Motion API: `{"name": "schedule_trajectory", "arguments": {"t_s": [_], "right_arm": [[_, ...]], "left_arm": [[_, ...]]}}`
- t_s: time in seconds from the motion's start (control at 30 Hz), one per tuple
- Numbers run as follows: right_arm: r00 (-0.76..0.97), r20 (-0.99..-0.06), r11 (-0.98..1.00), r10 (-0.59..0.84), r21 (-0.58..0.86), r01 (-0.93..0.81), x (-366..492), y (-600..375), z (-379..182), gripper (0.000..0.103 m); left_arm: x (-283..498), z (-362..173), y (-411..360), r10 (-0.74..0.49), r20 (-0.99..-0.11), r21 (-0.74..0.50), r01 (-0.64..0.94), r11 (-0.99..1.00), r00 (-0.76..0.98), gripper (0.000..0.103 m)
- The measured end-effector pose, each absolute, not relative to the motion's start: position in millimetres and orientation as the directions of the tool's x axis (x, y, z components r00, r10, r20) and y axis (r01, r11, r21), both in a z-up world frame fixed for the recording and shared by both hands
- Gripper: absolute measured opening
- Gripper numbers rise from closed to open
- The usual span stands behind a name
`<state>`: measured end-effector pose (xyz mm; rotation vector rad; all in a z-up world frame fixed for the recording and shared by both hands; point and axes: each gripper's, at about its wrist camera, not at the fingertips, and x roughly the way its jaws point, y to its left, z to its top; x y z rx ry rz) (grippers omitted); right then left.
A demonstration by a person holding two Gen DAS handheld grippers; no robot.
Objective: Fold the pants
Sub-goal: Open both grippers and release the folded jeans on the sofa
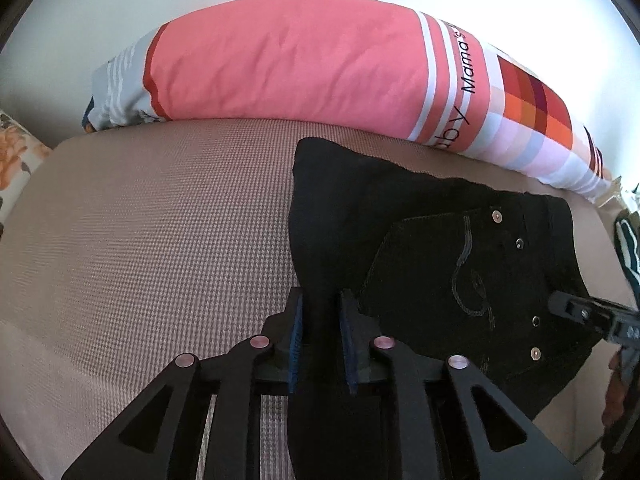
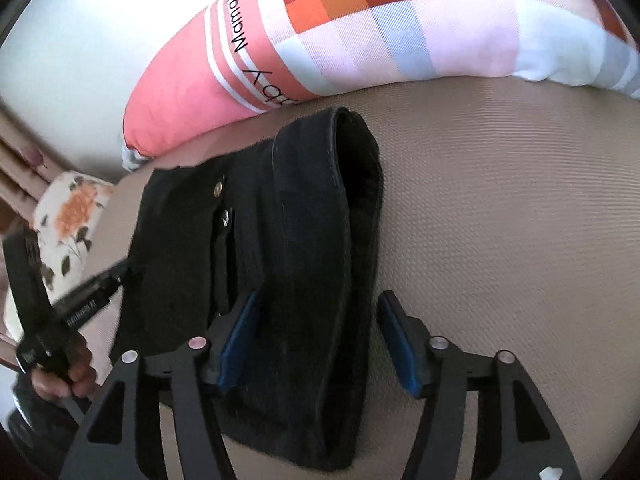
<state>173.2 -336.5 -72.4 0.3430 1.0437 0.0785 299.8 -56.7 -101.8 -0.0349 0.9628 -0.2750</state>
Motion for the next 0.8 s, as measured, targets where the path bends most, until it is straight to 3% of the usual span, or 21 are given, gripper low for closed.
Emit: {"name": "schedule_trajectory", "arguments": {"t_s": [0.17,0.3,0.43,0.8], "right_arm": [[0.549,-0.823,0.963,0.145,0.245,0.113,145.3,-335.1,-47.0,0.061],[0.61,-0.789,0.978,0.072,0.175,0.11,111.0,-318.4,-19.4,0.069],[0.664,-0.748,0.988,-0.01,0.094,0.12,75.4,-294.1,-1.6,0.09],[0.697,-0.713,0.988,-0.084,0.029,0.149,12.2,-235.2,8.4,0.098]], "left_arm": [[273.6,-87.4,-52.3,-0.21,-0.807,-0.13,0.181,0.975,0.551,0.027],[237.6,-74.4,-50.0,-0.195,-0.799,-0.111,0.18,0.977,0.569,0.066],[194.1,-53.9,-51.7,-0.179,-0.772,-0.062,0.209,0.976,0.61,0.073],[106.5,-11.0,-32.4,-0.146,-0.701,-0.009,0.196,0.981,0.698,0.085]]}}
